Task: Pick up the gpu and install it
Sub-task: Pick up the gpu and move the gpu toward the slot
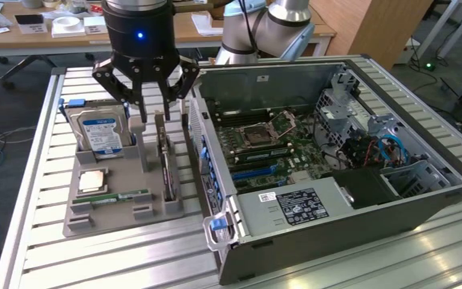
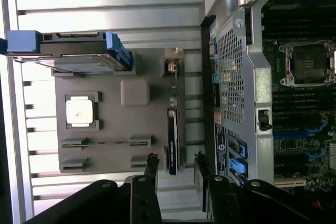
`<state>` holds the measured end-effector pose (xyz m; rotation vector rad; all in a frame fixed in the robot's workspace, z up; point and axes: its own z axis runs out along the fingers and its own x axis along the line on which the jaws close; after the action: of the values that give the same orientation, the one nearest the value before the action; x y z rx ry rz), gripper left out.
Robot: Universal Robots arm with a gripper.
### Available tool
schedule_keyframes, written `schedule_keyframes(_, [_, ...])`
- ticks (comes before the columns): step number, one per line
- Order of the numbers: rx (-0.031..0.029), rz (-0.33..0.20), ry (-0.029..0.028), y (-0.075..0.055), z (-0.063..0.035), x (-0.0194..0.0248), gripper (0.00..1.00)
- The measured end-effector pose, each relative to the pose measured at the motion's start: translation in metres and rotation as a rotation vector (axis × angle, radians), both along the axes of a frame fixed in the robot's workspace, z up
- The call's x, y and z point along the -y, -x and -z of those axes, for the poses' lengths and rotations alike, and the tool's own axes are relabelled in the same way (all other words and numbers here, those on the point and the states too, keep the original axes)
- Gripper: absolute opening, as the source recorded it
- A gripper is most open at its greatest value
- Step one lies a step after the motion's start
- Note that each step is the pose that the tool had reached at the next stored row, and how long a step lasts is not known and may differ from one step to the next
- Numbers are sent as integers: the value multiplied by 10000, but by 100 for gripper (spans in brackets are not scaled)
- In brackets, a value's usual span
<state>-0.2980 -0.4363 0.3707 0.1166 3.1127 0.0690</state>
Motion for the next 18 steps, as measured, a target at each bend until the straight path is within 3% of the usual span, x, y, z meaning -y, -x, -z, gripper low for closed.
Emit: schedule_keyframes(18, [0,-1,-22,0,237,0,42])
